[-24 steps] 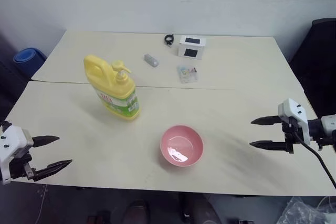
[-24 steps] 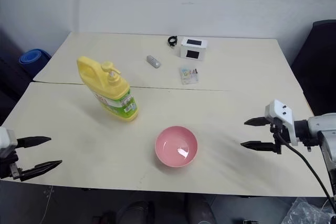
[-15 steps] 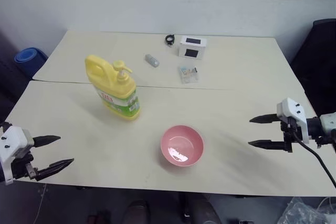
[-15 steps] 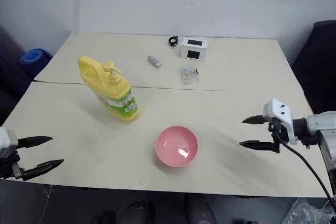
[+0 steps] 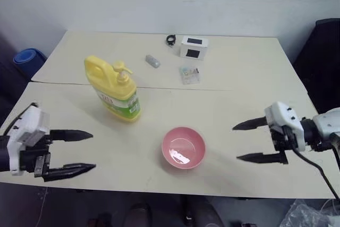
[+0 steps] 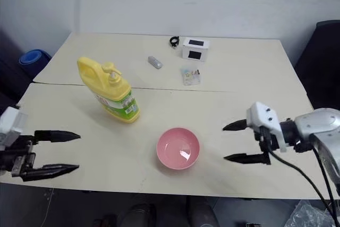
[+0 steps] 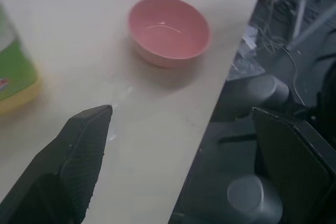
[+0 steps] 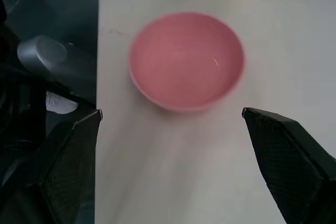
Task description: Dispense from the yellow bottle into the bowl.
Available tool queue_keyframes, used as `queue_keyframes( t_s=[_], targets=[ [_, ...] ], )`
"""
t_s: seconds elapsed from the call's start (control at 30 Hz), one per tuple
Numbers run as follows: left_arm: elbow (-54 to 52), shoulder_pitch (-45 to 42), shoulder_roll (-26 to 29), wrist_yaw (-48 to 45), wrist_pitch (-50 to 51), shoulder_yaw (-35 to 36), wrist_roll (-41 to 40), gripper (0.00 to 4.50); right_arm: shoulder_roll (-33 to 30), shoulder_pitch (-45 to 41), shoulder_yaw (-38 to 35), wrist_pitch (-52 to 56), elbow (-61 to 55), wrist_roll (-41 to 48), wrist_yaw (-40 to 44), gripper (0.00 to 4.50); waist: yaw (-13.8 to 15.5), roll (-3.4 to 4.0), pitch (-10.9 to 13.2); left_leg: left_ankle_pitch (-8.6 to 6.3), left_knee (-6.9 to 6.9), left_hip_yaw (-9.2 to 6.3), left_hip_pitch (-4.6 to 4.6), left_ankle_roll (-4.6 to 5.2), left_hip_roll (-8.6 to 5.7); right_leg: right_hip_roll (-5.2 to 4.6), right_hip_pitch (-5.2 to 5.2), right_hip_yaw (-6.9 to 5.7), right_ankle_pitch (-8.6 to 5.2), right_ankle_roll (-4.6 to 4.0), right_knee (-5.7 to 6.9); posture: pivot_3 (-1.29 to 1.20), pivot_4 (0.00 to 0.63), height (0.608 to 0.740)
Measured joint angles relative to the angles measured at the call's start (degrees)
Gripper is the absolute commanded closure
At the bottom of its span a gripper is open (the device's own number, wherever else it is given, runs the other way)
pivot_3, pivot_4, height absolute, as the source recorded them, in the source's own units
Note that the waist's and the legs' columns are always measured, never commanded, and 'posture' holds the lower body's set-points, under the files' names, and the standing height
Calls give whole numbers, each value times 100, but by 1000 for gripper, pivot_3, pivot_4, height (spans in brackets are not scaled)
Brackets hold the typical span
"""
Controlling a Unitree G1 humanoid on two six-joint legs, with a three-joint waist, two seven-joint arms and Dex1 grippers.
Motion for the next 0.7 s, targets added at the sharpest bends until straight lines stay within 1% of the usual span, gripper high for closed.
queue_keyframes(
  t_s=[0.07,0.17,0.2,0.23,0.27,0.3,0.37,0.4,0.57,0.7],
  targets=[
    [-167,-62,86,-77,-18,-190,0,0,357,-154,412,48,-295,-154,-437,38,-9,-12,-4,0,8,4,5,-1,0,17,3,2,-1,-4,0,0,150,740],
    [-339,-246,146,-248,-110,-499,-3,0,855,-252,1345,-92,-417,-785,-1021,38,-6,-15,-2,1,11,10,4,-2,0,41,-1,11,-6,-14,-2,0,150,740],
    [-365,-317,158,-262,-137,-592,-3,0,926,-256,1661,-245,-403,-1061,-1147,204,-2,-13,-1,1,10,14,4,-2,0,48,-4,18,-14,-28,0,0,150,740],
    [-349,-432,163,-259,-158,-674,5,0,1019,-301,1881,-405,-348,-1303,-1236,430,0,-14,0,1,9,14,4,-2,-2,52,-3,23,-29,-53,1,0,150,740],
    [-339,-562,166,-243,-192,-753,13,0,1147,-367,2067,-532,-281,-1484,-1300,668,1,-20,0,0,12,14,4,-2,-2,58,-3,34,-31,-57,1,0,150,740],
    [-337,-649,170,-239,-218,-819,22,0,1248,-405,2247,-665,-246,-1646,-1340,963,3,-21,0,0,11,14,3,-2,-2,59,-5,38,-28,-53,4,0,150,740],
    [-334,-706,196,-242,-229,-866,37,0,1351,-420,2626,-925,-120,-1953,-1351,1713,-2,-21,0,-1,10,17,4,-3,-1,59,-9,45,-3,-7,14,0,150,740],
    [-333,-711,218,-243,-227,-873,40,0,1375,-417,2738,-990,-41,-2059,-1350,2057,-2,-22,0,-2,10,19,2,-2,-1,59,-12,46,-2,-6,14,0,150,740],
    [-355,-920,237,-72,-104,-1106,17,0,1562,-411,3095,-1314,206,-2383,-1359,2057,-1,-24,-1,-2,11,22,2,-2,-1,63,-14,49,-2,-5,17,0,150,740],
    [-396,-953,232,34,-35,-1149,-70,0,1636,-400,3176,-1570,418,-2620,-1359,2057,-7,-27,-2,-2,15,24,6,-2,-2,66,-12,51,-2,-6,20,0,150,740]
  ],
)
